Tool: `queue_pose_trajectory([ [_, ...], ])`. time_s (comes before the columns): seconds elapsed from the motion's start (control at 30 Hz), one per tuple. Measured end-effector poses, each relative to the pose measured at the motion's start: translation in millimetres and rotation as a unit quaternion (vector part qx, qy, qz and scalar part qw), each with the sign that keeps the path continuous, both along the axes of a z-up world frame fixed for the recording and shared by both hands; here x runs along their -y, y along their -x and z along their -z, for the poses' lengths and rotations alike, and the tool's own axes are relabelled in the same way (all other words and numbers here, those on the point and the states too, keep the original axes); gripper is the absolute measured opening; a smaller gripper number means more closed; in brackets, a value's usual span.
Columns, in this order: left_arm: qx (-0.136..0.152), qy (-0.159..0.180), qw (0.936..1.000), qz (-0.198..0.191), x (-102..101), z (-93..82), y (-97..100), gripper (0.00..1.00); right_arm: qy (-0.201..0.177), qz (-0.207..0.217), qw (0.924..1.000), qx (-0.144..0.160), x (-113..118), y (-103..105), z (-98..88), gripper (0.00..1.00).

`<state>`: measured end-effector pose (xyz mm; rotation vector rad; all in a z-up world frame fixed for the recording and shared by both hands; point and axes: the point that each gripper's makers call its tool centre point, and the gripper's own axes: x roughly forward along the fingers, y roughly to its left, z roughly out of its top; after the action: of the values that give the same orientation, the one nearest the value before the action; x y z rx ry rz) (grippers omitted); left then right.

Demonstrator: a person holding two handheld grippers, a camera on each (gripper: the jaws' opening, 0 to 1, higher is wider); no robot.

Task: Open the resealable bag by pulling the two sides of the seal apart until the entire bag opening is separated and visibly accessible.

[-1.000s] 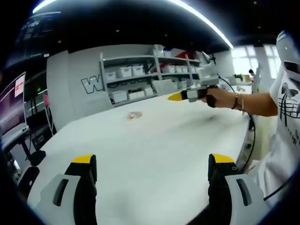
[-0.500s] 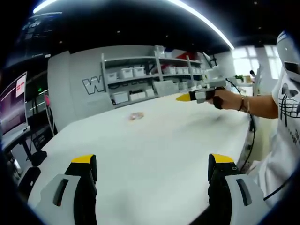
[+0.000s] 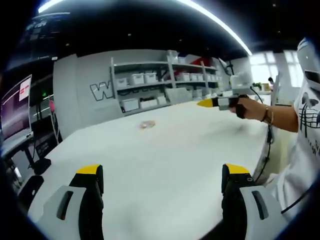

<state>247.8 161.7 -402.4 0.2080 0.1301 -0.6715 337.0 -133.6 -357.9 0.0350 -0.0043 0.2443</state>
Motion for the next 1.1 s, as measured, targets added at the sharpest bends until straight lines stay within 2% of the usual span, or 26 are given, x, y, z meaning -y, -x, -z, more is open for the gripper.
queue_pose_trajectory([
  [0.23,-0.002,0.000,1.0000,-0.006,-6,2.4,-0.6,0.97,-0.004,0.012,0.9999,0.011,12,15,-5.6,0.79],
  [1.1,0.009,0.014,0.9996,-0.024,-14,-2.4,-4.0,0.96,-0.030,0.066,0.9965,0.041,50,63,-1.8,0.79],
])
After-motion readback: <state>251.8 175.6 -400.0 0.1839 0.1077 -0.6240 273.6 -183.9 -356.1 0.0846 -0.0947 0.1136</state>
